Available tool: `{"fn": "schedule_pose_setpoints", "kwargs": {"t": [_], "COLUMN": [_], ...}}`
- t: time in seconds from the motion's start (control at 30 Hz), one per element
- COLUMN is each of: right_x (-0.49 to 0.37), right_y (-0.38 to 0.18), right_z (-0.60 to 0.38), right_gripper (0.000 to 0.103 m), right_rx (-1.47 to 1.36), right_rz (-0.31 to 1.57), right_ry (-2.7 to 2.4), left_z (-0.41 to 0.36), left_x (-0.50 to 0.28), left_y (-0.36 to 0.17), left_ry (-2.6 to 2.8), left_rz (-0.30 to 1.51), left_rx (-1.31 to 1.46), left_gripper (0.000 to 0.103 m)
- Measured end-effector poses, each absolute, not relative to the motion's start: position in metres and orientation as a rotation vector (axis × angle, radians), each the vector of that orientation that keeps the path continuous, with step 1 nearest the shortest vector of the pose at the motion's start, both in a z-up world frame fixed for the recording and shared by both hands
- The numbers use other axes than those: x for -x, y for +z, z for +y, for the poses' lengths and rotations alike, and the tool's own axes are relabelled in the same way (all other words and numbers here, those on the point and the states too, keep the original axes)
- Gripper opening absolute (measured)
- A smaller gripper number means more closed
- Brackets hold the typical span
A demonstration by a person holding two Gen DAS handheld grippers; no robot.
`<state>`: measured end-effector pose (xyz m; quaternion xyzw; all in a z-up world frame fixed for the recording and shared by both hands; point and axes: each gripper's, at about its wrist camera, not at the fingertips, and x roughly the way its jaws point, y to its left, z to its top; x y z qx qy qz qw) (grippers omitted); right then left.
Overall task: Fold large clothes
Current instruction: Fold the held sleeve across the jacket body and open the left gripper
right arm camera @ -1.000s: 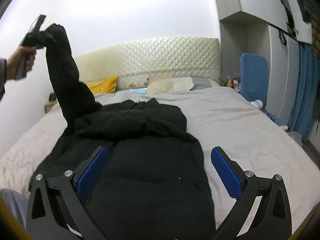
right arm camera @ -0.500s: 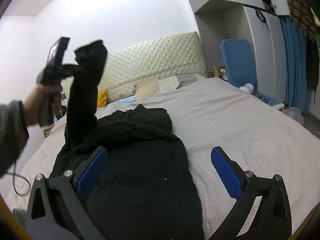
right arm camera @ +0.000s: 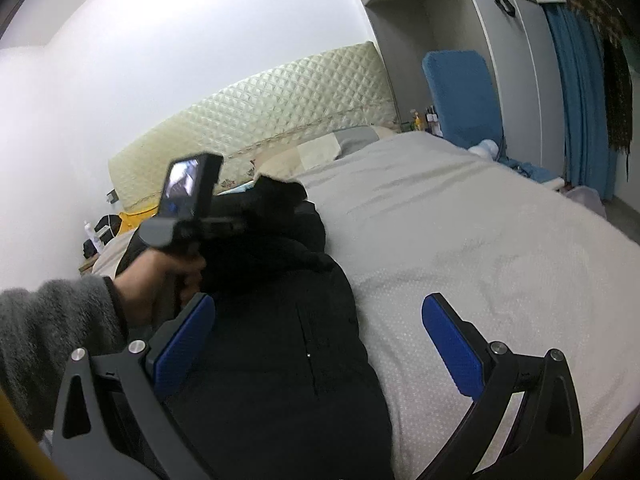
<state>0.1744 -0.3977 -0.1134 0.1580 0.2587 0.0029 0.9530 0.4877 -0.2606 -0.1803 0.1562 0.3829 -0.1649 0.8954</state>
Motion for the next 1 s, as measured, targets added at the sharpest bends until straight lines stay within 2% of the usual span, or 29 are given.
{"fn": "schedule_pose_setpoints", "kwargs": {"t": [0.17,0.27,0.33,0.37,0.4,0.47,0.5,0.57,1.0], "right_x": [-0.183,-0.188,-0.19,-0.189,-0.188,-0.187,-0.187,-0.187,-0.193], "right_y": [-0.121,-0.123,-0.125,-0.125,-0.125,-0.128,-0.129,-0.13,-0.133], "right_z": [-0.399,-0.395,-0.395,-0.393,-0.392,-0.39,-0.39,-0.386,-0.36], "right_gripper": [0.103,0.103,0.103,0.103,0.103,0.103,0.103,0.103,0.103], "right_rx": [-0.309,-0.304,-0.285,-0.273,-0.265,-0.254,-0.252,-0.241,-0.193], "right_rz": [0.541,0.558,0.562,0.563,0.562,0.565,0.568,0.576,0.599], "right_ry": [-0.01,-0.013,-0.02,-0.023,-0.025,-0.03,-0.031,-0.033,0.009], "left_z": [-0.256,-0.257,-0.249,-0.243,-0.239,-0.23,-0.226,-0.216,-0.094], "left_x": [-0.478,-0.461,-0.446,-0.44,-0.437,-0.427,-0.422,-0.406,-0.373], "left_y": [-0.175,-0.161,-0.147,-0.14,-0.135,-0.127,-0.123,-0.114,-0.06], "left_ry": [-0.321,-0.231,-0.2,-0.198,-0.201,-0.234,-0.249,-0.284,-0.26], "left_rz": [0.746,0.633,0.563,0.558,0.565,0.596,0.605,0.598,0.624], "left_rx": [-0.315,-0.4,-0.384,-0.357,-0.332,-0.301,-0.303,-0.303,-0.108], "left_gripper": [0.006,0.008,0.014,0.026,0.043,0.062,0.069,0.073,0.073]}}
